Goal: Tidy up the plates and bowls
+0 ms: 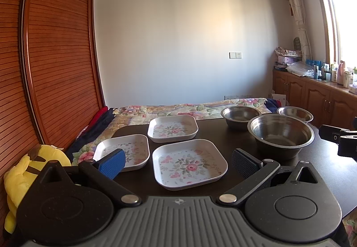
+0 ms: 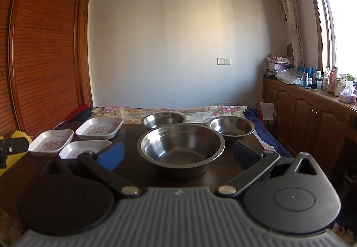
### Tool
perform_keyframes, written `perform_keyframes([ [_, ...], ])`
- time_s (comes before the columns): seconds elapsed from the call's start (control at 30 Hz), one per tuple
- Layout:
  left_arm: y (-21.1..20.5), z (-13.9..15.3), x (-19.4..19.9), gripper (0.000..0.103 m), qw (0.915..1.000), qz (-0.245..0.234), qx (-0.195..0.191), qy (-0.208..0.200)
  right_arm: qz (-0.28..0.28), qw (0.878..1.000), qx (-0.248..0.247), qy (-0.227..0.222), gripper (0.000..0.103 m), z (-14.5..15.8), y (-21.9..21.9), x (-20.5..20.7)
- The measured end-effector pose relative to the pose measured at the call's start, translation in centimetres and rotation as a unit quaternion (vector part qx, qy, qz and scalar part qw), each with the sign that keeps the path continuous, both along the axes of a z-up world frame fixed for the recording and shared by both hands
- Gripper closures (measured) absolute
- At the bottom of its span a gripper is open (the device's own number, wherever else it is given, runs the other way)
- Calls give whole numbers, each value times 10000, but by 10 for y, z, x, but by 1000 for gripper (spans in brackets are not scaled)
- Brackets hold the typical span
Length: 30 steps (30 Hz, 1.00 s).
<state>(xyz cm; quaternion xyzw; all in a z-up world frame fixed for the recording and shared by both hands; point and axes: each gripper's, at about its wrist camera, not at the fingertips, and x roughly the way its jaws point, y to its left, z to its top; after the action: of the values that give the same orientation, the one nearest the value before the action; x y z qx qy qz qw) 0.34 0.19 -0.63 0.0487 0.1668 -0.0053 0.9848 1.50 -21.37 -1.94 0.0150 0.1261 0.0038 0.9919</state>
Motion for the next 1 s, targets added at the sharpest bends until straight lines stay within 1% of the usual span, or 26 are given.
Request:
perform_keyframes([
  [1.0,-2,0,-1,0,10000,-6,-3,3,-5,10000,25,18,0,-2,0,1],
])
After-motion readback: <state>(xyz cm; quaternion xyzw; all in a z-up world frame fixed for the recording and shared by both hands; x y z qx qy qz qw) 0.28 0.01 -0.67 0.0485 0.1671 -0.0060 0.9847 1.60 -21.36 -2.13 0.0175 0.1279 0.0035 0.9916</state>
